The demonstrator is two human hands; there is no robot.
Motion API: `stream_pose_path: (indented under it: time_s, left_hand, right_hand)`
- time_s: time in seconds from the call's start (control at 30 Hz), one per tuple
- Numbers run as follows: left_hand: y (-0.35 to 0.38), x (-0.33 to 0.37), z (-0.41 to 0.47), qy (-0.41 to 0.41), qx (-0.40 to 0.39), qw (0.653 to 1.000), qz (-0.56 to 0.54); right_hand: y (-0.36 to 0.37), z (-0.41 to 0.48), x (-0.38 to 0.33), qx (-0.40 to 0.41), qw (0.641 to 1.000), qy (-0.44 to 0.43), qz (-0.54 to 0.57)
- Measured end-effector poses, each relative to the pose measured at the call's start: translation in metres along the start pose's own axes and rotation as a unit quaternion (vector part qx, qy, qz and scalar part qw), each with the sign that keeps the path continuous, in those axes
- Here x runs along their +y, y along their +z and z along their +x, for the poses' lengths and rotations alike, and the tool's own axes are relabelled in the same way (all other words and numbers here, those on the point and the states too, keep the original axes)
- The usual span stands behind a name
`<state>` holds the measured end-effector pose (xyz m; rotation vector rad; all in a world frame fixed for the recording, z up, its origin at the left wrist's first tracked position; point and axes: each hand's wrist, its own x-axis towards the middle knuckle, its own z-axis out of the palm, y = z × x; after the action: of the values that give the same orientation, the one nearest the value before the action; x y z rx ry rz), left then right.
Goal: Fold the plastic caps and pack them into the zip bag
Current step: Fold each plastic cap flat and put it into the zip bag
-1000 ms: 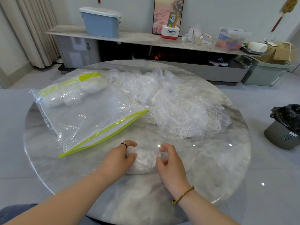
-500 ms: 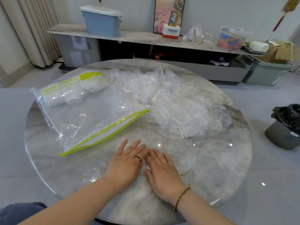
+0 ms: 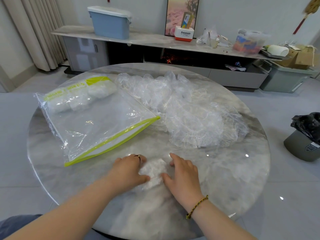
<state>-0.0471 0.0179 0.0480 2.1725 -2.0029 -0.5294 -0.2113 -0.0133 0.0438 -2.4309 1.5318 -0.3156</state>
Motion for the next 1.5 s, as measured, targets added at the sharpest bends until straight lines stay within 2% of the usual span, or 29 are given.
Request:
stream_pose_path:
  time_s: [0.07,0.13,0.23,0.3,0.37,0.47,0.53,0.57,0.6,0.67,0.73,0.83,0.87,0.93,0.97,1.0,1.03,1.13,1.2,1.37,1.43,1.5]
  left_hand:
    - [-0.004,-0.005,-0.002,-0.027,-0.013,0.998,-0.053]
    - [-0.005,-0.008,-0.004,-0.041,-0.016,0.996,-0.081]
    - [-0.008,-0.007,-0.005,-0.057,-0.009,0.989,-0.138]
    - [-0.008,-0.005,-0.004,-0.067,0.022,0.975,-0.21]
    - [-0.007,-0.002,-0.003,-0.067,0.06,0.955,-0.282]
    - [-0.006,0.003,-0.002,-0.067,0.094,0.916,-0.384]
    - [-0.005,0.006,-0.004,-0.067,0.087,0.877,-0.469]
    - [-0.005,0.008,-0.006,-0.07,0.085,0.852,-0.513]
    - [-0.005,0.009,-0.007,-0.074,0.081,0.831,-0.545]
    - [-0.006,0.008,-0.009,-0.078,0.078,0.817,-0.566]
    - [-0.013,0.002,-0.009,-0.067,0.074,0.836,-0.54]
    - [-0.029,-0.017,-0.01,-0.051,0.101,0.887,-0.449]
    - [-0.033,-0.024,-0.012,-0.049,0.133,0.904,-0.403]
    - [-0.039,-0.042,-0.018,-0.045,0.246,0.943,-0.218]
    - [-0.04,-0.054,-0.019,-0.037,0.293,0.947,-0.124]
    - [-0.038,-0.064,-0.021,-0.027,0.307,0.95,-0.053]
    - [-0.036,-0.073,-0.021,-0.022,0.294,0.956,0.004]
    - [-0.039,-0.081,-0.021,-0.037,0.185,0.978,0.089]
    - [-0.034,-0.085,-0.02,-0.005,0.186,0.972,0.142]
    - [-0.024,-0.093,-0.022,0.067,0.293,0.937,0.177]
    - [-0.025,-0.092,-0.026,0.06,0.278,0.942,0.176]
    - [-0.025,-0.093,-0.025,0.046,0.298,0.932,0.199]
  right_hand:
    - [-0.003,0.0,-0.001,-0.027,0.998,0.016,0.054]
    - [0.0,-0.001,-0.004,-0.009,0.989,0.043,0.142]
    - [-0.002,0.0,-0.01,-0.025,0.942,0.119,0.313]
    - [-0.003,0.002,-0.013,-0.04,0.91,0.159,0.381]
    - [-0.004,0.003,-0.018,-0.048,0.853,0.198,0.48]
    - [-0.008,0.003,-0.024,-0.061,0.729,0.246,0.636]
    - [-0.008,0.005,-0.025,-0.071,0.656,0.254,0.707]
    - [-0.008,0.007,-0.027,-0.083,0.637,0.243,0.727]
    - [-0.009,0.009,-0.03,-0.103,0.642,0.222,0.727]
    - [-0.006,0.013,-0.034,-0.113,0.682,0.196,0.695]
    - [-0.002,0.02,-0.039,-0.087,0.718,0.197,0.661]
    - [0.005,0.031,-0.042,-0.046,0.747,0.208,0.629]
    - [0.007,0.033,-0.041,-0.04,0.754,0.21,0.621]
    - [0.01,0.037,-0.04,-0.029,0.77,0.208,0.603]
    - [0.01,0.039,-0.042,-0.027,0.778,0.205,0.594]
    - [0.01,0.041,-0.043,-0.025,0.785,0.203,0.585]
    - [0.011,0.043,-0.044,-0.022,0.792,0.201,0.576]
    - [0.012,0.048,-0.046,-0.008,0.805,0.198,0.559]
    - [0.013,0.05,-0.047,-0.004,0.808,0.194,0.556]
    - [0.011,0.053,-0.052,-0.002,0.804,0.179,0.567]
    - [0.01,0.053,-0.054,-0.01,0.804,0.171,0.57]
    - [0.009,0.052,-0.054,-0.012,0.808,0.166,0.565]
